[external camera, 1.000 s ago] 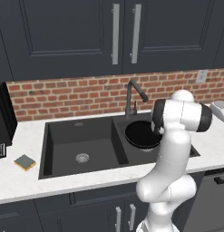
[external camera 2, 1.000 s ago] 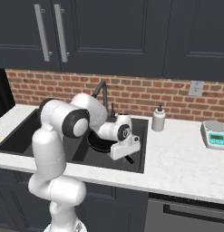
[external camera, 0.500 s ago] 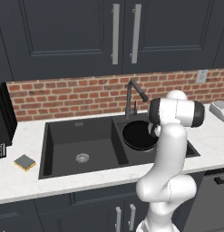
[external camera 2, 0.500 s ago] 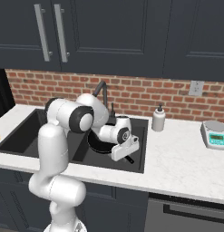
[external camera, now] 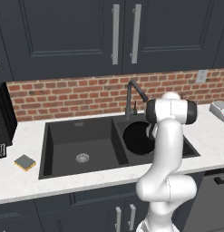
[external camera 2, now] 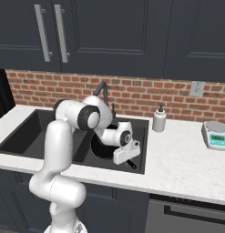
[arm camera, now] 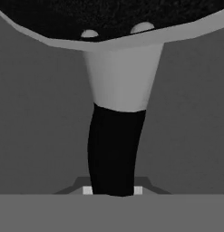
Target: Pick the pan and sponge and place them into the sink. Then turn on the water.
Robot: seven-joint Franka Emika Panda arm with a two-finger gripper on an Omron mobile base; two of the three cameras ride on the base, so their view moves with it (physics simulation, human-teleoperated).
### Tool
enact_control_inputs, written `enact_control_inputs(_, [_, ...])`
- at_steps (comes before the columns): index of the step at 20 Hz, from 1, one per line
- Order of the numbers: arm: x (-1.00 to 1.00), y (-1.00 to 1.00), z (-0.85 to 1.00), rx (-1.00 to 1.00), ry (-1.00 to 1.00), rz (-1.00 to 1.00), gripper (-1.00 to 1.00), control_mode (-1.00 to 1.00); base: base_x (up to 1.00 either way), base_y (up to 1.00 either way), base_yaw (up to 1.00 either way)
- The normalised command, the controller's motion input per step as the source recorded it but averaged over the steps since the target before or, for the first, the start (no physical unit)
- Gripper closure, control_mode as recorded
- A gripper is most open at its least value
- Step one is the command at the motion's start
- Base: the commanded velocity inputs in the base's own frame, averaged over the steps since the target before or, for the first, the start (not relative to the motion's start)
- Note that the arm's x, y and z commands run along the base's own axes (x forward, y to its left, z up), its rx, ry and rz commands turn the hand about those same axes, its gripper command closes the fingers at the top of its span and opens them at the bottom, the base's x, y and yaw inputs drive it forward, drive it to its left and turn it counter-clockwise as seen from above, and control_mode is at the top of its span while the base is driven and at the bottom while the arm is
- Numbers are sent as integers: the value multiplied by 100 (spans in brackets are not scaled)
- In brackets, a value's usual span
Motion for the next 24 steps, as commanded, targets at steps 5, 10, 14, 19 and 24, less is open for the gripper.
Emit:
enact_control_inputs(5, [18, -11, -34, 8, 33, -1, 100, -100, 0, 0, 0])
enact_control_inputs(10, [-21, -17, -30, 9, 24, 0, 100, -100, 0, 0, 0])
enact_control_inputs(14, [-71, -42, -24, 10, 7, 0, 100, -100, 0, 0, 0])
enact_control_inputs(19, [-98, -57, -23, 11, 0, 0, 100, -100, 0, 0, 0])
enact_control_inputs(24, [-77, -47, -46, 4, 2, 0, 100, -100, 0, 0, 0])
